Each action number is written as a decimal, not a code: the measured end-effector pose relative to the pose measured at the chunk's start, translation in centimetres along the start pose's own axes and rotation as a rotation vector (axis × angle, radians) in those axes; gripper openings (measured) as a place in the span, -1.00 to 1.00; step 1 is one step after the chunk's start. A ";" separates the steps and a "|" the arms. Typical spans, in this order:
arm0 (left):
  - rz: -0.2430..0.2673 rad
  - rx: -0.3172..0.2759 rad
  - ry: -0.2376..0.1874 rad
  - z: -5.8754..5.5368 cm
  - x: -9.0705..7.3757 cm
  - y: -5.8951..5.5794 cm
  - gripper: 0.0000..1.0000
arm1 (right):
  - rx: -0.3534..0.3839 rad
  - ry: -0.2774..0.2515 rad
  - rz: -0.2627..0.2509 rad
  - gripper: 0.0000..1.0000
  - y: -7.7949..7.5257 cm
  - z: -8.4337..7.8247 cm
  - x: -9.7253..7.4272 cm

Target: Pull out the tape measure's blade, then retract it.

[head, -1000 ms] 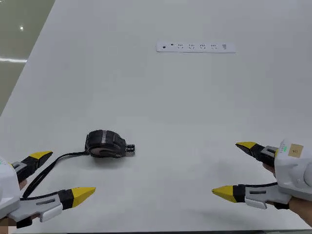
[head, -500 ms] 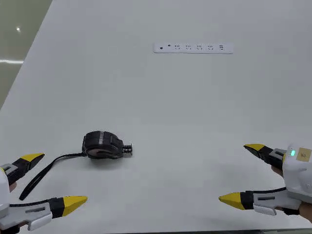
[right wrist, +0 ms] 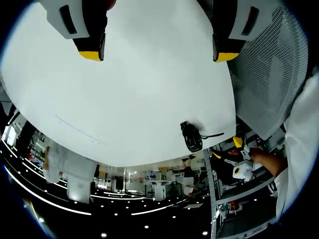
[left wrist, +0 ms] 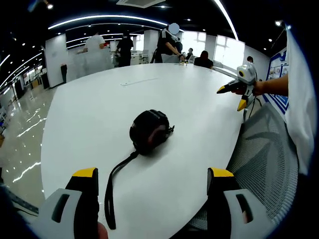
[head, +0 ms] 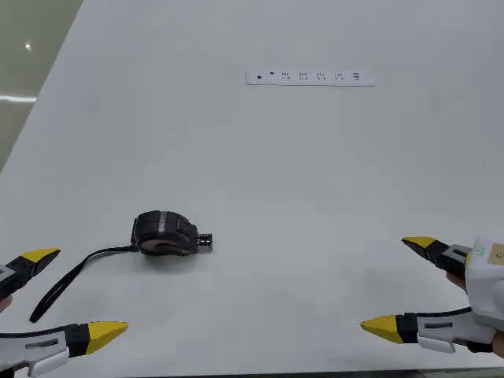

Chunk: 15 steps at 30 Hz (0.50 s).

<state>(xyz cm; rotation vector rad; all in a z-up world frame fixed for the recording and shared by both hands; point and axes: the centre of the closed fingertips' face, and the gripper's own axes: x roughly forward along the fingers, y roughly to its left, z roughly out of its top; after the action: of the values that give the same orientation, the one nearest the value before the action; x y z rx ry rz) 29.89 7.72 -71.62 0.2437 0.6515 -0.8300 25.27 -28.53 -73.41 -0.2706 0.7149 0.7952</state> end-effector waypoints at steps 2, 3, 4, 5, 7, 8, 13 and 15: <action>-0.001 0.004 0.002 -0.1 0.0 -0.1 0.75 | -0.002 0.002 -0.002 0.76 0.0 -0.1 -0.1; -0.002 0.005 0.005 -0.1 0.0 -0.1 0.75 | -0.003 0.002 -0.003 0.76 -0.1 -0.2 -0.1; -0.005 0.003 0.003 -0.1 0.0 -0.1 0.75 | -0.002 0.004 -0.003 0.77 0.0 -0.2 -0.1; -0.004 0.005 0.004 -0.1 0.0 -0.1 0.76 | -0.001 0.002 -0.005 0.77 0.0 -0.2 -0.2; -0.008 0.013 0.006 0.0 0.0 -0.3 0.75 | 0.001 0.001 -0.004 0.76 -0.1 -0.1 -0.3; -0.008 0.013 0.006 0.0 0.0 -0.3 0.75 | 0.001 0.001 -0.005 0.76 0.0 -0.1 -0.3; -0.013 0.009 0.009 0.0 0.0 -0.3 0.76 | -0.002 0.001 -0.005 0.76 0.2 0.2 -0.3; -0.009 0.014 0.017 -0.1 0.0 -0.3 0.78 | 0.002 0.000 -0.003 0.76 0.2 0.2 -0.3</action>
<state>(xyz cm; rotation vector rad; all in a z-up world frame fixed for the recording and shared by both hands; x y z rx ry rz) 29.60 7.57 -71.63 0.2612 0.6626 -0.8420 25.06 -28.45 -73.03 -0.2698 0.7150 0.7914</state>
